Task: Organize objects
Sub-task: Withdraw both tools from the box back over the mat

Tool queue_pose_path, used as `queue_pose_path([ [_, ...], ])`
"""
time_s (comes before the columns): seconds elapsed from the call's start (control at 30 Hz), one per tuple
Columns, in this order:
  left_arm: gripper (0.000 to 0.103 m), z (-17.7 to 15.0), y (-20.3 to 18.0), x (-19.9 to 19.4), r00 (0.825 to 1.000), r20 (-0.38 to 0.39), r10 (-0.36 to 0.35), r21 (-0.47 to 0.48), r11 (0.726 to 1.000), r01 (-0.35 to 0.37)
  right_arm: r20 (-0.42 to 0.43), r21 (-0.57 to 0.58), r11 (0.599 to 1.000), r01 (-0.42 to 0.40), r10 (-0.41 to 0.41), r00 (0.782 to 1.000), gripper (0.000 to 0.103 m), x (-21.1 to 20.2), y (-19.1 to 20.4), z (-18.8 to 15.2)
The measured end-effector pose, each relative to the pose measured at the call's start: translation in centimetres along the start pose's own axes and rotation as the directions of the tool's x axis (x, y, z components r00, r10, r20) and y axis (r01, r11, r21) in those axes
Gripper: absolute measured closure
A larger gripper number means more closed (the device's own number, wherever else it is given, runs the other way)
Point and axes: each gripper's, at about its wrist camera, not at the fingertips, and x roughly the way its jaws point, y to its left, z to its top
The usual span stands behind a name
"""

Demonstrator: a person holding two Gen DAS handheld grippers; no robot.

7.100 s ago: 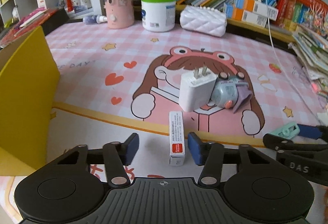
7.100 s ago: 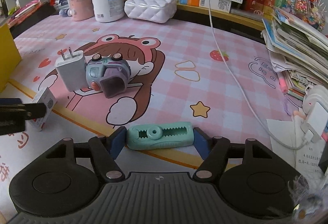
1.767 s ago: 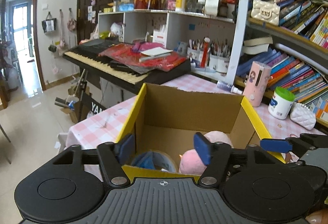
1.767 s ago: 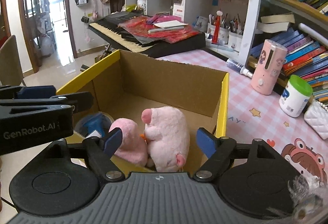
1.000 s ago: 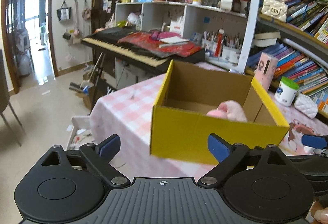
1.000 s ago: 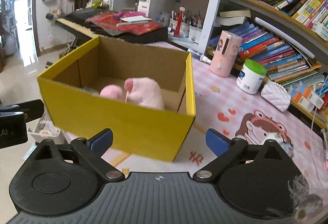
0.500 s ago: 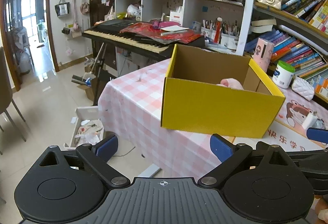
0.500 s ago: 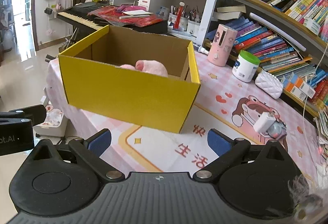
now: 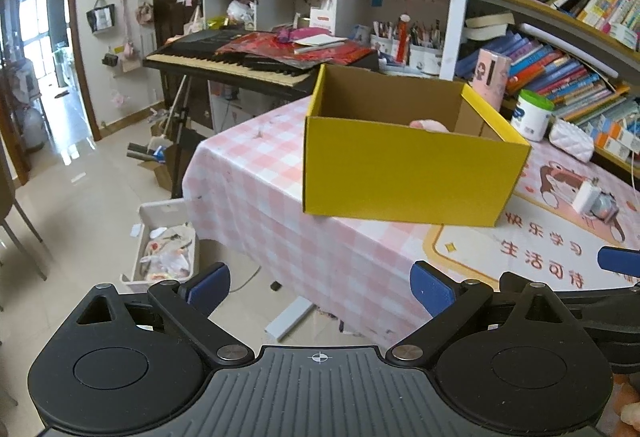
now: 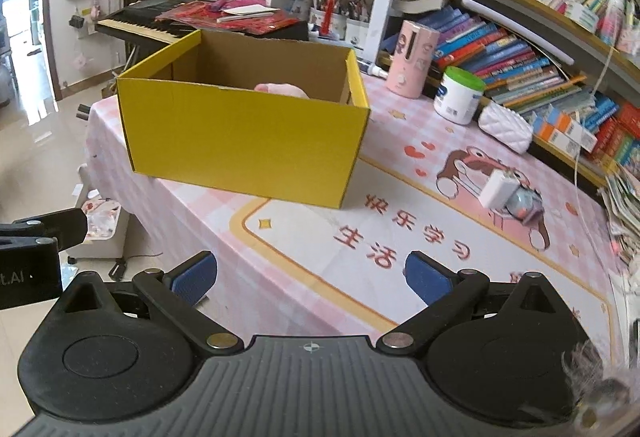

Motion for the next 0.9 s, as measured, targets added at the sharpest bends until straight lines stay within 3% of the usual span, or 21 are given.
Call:
queue_pose_path([
  [0.5,0.005,-1.3,-2.3,-0.4,0.996,-0.032,-0.079,0.057,0.995,0.081,-0.029,0.077,0.994,0.081,-0.079,0.996,0.001,-1.8,-2.8,-2.6],
  [0.9,0.005,-1.1,-6.8,0.4,0.982,-0.057,-0.182,0.143,0.972,0.189,-0.073,0.16,0.969,0.19,-0.18,0.981,0.001,-2.4,-6.9,-4.3],
])
